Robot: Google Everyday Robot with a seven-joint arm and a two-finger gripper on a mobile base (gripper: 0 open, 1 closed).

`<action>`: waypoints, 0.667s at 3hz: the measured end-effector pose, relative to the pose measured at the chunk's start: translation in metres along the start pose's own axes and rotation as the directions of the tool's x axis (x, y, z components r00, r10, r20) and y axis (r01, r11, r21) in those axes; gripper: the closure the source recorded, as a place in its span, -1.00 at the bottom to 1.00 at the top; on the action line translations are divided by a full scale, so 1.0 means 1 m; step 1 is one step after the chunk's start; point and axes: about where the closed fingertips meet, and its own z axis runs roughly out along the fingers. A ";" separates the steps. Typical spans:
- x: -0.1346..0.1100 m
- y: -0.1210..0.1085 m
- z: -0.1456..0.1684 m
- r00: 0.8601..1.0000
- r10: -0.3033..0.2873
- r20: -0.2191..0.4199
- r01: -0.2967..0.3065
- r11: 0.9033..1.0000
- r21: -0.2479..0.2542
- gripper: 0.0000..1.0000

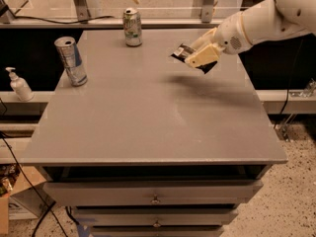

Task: Move rxbar chocolate near redbull can

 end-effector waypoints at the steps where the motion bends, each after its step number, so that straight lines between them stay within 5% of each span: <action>1: -0.063 0.033 -0.004 0.992 -0.126 0.023 0.126 0.992 -0.007 1.00; 2: -0.072 0.038 -0.009 0.990 -0.140 0.026 0.140 0.990 -0.002 1.00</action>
Offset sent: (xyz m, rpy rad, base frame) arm -0.0191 0.0413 0.0427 -0.0227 -0.0840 0.0757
